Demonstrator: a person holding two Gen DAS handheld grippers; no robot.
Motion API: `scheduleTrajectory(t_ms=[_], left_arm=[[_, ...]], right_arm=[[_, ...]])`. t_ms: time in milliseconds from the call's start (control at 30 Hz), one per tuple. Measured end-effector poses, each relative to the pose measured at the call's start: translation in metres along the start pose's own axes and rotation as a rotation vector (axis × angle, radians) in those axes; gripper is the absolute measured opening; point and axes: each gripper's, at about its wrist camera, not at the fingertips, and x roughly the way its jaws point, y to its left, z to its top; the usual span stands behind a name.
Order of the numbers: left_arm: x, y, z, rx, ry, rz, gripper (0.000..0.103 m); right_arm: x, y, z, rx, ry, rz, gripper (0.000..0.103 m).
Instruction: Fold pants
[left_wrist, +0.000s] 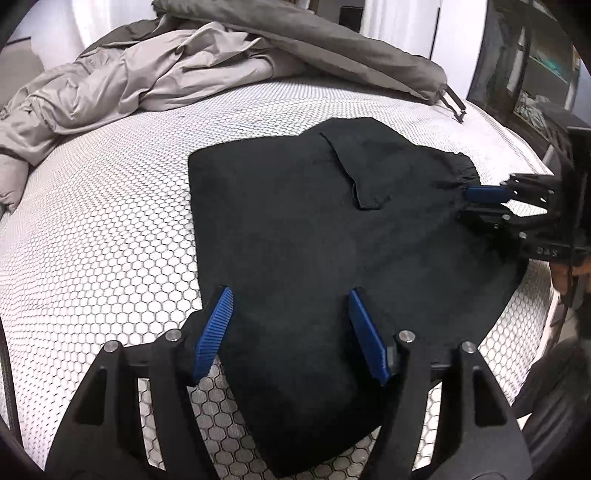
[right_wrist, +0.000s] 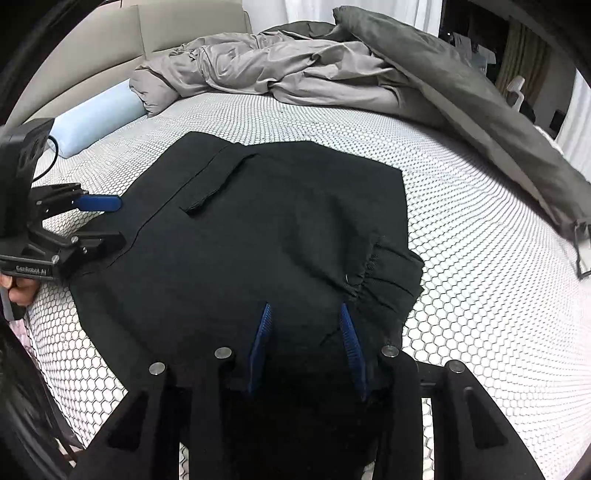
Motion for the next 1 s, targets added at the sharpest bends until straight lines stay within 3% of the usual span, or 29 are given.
scheduleTrajectory(t_ms=[100, 200, 333, 400, 500, 600, 700, 767, 833, 900, 1000], left_arm=[[-0.016, -0.002, 0.014, 0.007, -0.061, 0.009, 0.061], [-0.013, -0.003, 0.036, 0.000, -0.082, 0.047, 0.061], [0.023, 0.001, 0.054, -0.013, -0.021, 0.071, 0.062], [0.041, 0.007, 0.051, -0.018, 0.021, 0.060, 0.067], [0.048, 0.023, 0.045, -0.061, 0.026, -0.017, 0.069], [0.045, 0.025, 0.041, -0.053, 0.025, -0.020, 0.071], [0.038, 0.025, 0.038, -0.072, 0.030, -0.014, 0.069], [0.027, 0.026, 0.044, -0.085, 0.005, -0.009, 0.063], [0.016, 0.026, 0.055, -0.120, -0.070, 0.010, 0.063], [0.018, 0.025, 0.061, -0.154, -0.096, 0.014, 0.063], [0.051, 0.028, 0.062, -0.207, 0.008, 0.051, 0.065]], right_arm=[[-0.009, -0.001, 0.011, 0.064, -0.047, 0.058, 0.039], [-0.007, 0.007, 0.027, 0.077, -0.061, 0.038, 0.039], [0.018, 0.023, 0.053, 0.090, -0.021, 0.063, 0.040], [0.035, 0.032, 0.062, 0.054, 0.020, 0.045, 0.040], [0.056, 0.030, 0.055, -0.004, 0.097, 0.012, 0.040], [0.042, 0.007, 0.041, -0.007, 0.119, -0.057, 0.038], [0.023, -0.011, 0.033, 0.035, 0.102, 0.028, 0.038], [0.014, -0.008, 0.037, 0.037, 0.078, 0.017, 0.040], [0.011, -0.007, 0.048, 0.075, 0.036, 0.026, 0.041], [0.016, -0.003, 0.059, 0.100, 0.011, 0.018, 0.042], [0.043, 0.009, 0.075, 0.104, 0.051, -0.033, 0.042]])
